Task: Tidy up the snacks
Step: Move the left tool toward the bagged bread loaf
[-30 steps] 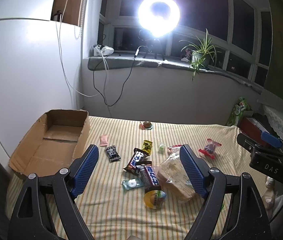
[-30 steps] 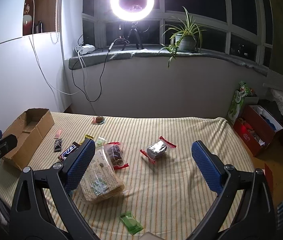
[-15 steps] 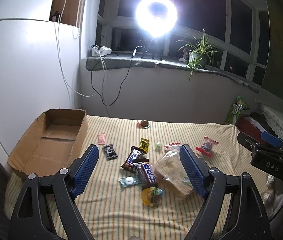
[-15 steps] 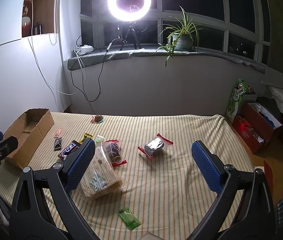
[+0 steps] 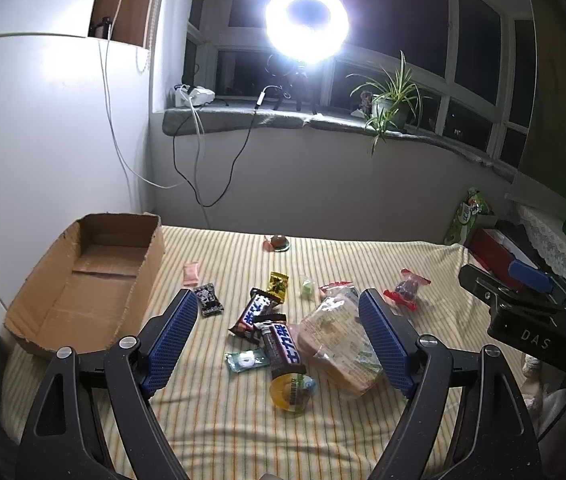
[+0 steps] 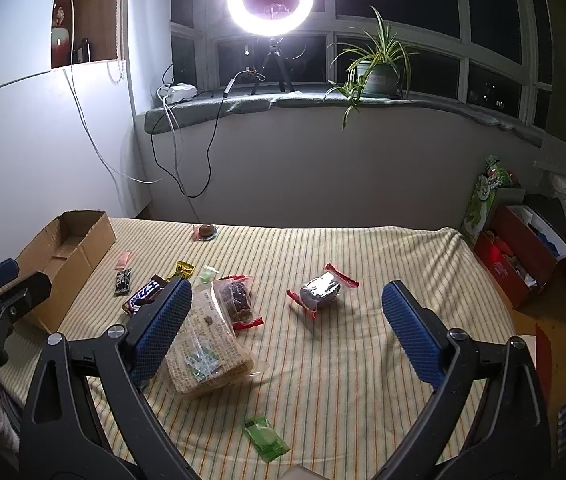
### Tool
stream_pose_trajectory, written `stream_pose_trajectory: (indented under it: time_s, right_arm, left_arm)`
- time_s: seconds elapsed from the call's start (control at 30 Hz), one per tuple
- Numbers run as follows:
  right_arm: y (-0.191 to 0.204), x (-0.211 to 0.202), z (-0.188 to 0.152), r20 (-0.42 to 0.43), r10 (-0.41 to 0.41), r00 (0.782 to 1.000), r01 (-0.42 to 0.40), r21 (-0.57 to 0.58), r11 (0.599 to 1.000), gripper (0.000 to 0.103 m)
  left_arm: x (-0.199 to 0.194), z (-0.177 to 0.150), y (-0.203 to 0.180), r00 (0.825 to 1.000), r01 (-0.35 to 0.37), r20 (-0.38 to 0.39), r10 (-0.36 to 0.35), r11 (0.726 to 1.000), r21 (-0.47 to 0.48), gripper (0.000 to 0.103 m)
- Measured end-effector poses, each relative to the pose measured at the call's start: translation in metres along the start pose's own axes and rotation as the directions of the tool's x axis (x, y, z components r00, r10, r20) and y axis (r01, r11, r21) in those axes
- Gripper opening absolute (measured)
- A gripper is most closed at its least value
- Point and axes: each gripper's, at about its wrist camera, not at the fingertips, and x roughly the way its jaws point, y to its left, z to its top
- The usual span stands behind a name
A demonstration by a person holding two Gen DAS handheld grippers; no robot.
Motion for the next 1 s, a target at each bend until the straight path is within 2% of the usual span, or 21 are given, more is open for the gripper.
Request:
stream_pose_trajectory:
  time_s: [1.0]
  right_arm:
    - [0.009,0.028,-0.006,-0.062,0.026,0.998,-0.028,-0.046,0.999,0.094]
  left_arm:
    - [0.026,-0.011,0.001,0.995,0.05,-0.085,-0.053,0.998,-0.036,0.081]
